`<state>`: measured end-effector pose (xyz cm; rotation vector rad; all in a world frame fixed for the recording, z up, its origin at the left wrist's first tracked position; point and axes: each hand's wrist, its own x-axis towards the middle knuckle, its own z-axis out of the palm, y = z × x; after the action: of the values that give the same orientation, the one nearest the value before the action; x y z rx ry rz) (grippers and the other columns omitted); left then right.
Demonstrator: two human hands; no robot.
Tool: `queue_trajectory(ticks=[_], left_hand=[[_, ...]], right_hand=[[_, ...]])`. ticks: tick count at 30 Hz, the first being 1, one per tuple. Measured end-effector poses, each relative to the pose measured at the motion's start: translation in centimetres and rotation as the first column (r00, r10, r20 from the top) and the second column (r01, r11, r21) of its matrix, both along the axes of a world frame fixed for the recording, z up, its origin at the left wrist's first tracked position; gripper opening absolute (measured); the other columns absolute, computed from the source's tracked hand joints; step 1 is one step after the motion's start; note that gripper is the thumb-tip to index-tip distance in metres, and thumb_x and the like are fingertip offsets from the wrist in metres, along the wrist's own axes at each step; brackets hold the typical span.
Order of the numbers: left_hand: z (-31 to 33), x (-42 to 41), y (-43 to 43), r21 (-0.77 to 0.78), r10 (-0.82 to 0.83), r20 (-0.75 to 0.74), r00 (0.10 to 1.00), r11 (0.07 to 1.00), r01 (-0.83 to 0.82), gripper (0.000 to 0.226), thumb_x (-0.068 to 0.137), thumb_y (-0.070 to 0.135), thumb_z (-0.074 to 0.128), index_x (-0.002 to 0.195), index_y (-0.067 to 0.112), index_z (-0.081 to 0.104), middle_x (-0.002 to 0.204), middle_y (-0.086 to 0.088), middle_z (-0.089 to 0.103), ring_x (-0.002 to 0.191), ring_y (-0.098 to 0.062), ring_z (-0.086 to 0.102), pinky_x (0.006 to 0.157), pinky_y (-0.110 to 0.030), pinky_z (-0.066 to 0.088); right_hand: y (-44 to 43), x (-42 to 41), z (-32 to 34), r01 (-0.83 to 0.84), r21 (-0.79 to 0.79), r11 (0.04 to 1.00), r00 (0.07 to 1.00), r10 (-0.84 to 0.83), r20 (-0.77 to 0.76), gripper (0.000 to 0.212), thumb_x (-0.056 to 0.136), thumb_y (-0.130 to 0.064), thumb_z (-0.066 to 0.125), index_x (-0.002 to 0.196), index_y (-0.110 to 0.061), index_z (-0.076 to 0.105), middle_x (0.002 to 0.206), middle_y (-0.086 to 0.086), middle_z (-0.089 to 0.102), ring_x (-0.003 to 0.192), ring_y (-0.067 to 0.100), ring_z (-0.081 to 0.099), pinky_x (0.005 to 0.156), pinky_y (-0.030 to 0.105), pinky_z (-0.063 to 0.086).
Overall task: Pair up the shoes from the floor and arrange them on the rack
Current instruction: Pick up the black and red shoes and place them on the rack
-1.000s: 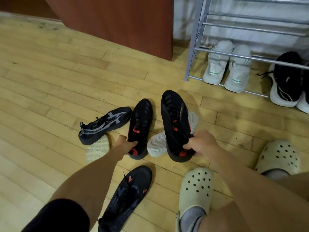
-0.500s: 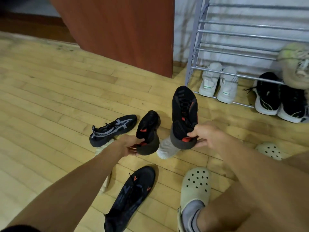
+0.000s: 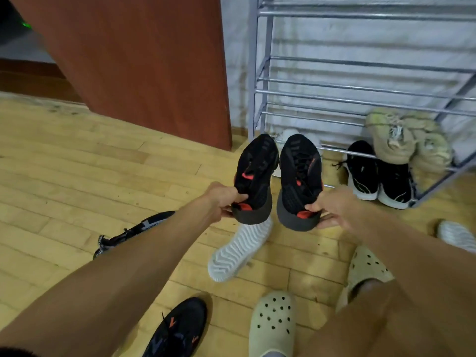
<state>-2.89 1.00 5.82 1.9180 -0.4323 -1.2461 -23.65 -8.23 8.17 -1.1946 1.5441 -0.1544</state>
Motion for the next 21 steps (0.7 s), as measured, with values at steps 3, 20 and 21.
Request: queue_trajectory(ticks=[3, 20, 21], left_hand=[[0.4, -0.4, -4.0, -0.023, -0.011, 0.018, 1.000, 1.000, 0.012, 0.010, 0.079, 0.006, 0.073, 0.076, 0.006, 0.063, 0.076, -0.007, 0.067, 0.066, -0.020, 0.064, 0.049, -0.029, 0.050], [-1.6, 1.5, -25.1, -0.087, 0.020, 0.248, 0.969, 0.996, 0.002, 0.008, 0.077, 0.011, 0.074, 0.078, 0.009, 0.066, 0.094, -0.014, 0.072, 0.086, -0.030, 0.069, 0.080, -0.046, 0.058], [-1.7, 1.6, -25.8, -0.085, 0.013, 0.274, 0.962, 0.996, 0.011, 0.012, 0.077, 0.013, 0.074, 0.084, 0.007, 0.068, 0.096, -0.014, 0.071, 0.088, -0.030, 0.068, 0.081, -0.046, 0.058]], right_hand=[[-3.6, -0.8, -0.2, 0.059, -0.043, 0.997, 0.997, -0.057, 0.046, 0.028, 0.082, 0.007, 0.069, 0.108, 0.005, 0.061, 0.111, 0.018, 0.067, 0.092, 0.036, 0.067, 0.068, 0.043, 0.057], [-22.6, 1.5, -2.8, 0.111, -0.158, 0.981, 0.991, -0.097, 0.097, 0.018, 0.079, -0.004, 0.076, 0.073, -0.005, 0.060, 0.073, 0.010, 0.067, 0.063, 0.022, 0.067, 0.046, 0.028, 0.055], [-23.0, 1.6, -2.9, 0.101, -0.145, 0.984, 0.991, -0.086, 0.108, 0.016, 0.080, -0.004, 0.076, 0.076, -0.005, 0.061, 0.075, 0.011, 0.067, 0.064, 0.021, 0.067, 0.046, 0.028, 0.055]])
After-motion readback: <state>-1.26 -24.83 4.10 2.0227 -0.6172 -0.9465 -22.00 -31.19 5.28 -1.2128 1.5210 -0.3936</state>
